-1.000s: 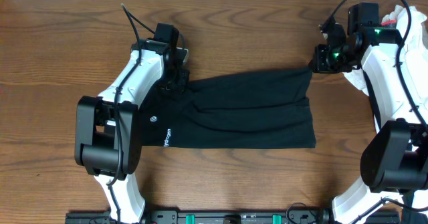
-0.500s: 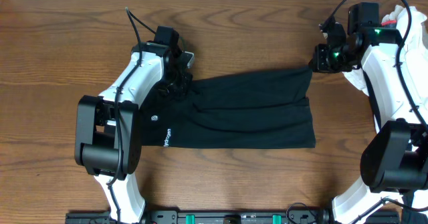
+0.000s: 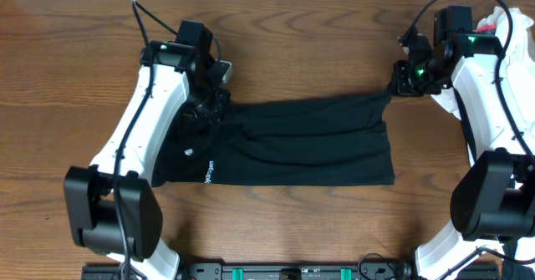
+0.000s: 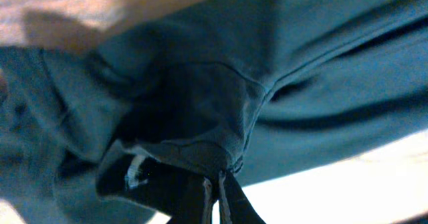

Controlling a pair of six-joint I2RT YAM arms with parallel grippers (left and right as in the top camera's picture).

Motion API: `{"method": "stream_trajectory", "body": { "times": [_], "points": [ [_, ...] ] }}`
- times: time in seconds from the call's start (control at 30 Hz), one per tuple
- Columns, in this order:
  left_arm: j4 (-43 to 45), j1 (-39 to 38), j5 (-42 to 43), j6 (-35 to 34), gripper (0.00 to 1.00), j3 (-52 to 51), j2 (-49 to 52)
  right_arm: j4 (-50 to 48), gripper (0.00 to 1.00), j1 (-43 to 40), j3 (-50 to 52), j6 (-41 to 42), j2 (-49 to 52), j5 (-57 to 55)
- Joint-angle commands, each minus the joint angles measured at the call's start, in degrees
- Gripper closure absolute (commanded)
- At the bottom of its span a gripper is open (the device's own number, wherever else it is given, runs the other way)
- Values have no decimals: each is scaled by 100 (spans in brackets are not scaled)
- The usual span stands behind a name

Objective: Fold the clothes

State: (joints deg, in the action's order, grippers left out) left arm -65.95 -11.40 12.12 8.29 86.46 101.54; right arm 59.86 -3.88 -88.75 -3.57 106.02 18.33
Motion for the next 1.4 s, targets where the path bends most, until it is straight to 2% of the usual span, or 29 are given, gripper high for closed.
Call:
{"method": "stream_trajectory", "body": {
  "times": [0.0, 0.47, 0.63, 0.8, 1.0, 1.07, 1.2, 1.37],
  "points": [
    [-289, 22, -122, -138, 94, 81, -42, 170, 99, -28, -11, -190, 4, -232],
    [-1585, 24, -127, -197, 94, 79, -44, 1563, 96, -22, -11, -295, 4, -490],
    [-1696, 24, -129, -195, 94, 79, -44, 2017, 96, -22, -11, -293, 4, -750],
    [-1738, 22, -129, -195, 93, 79, -44, 2293, 89, -22, -9, -293, 4, -807],
    [-1777, 22, -129, -195, 94, 79, -44, 2535, 88, -22, -7, -262, 4, -1047],
    [-1781, 22, -127, -195, 94, 79, -44, 2516, 80, -24, -7, -199, 4, -1040],
    [-1777, 22, -127, -195, 94, 79, -44, 2297, 70, -2, -7, -83, 7, -540],
    [-1777, 22, -127, -195, 93, 79, -44, 1976, 64, 278, 151, -155, 7, -120]
  ]
}}
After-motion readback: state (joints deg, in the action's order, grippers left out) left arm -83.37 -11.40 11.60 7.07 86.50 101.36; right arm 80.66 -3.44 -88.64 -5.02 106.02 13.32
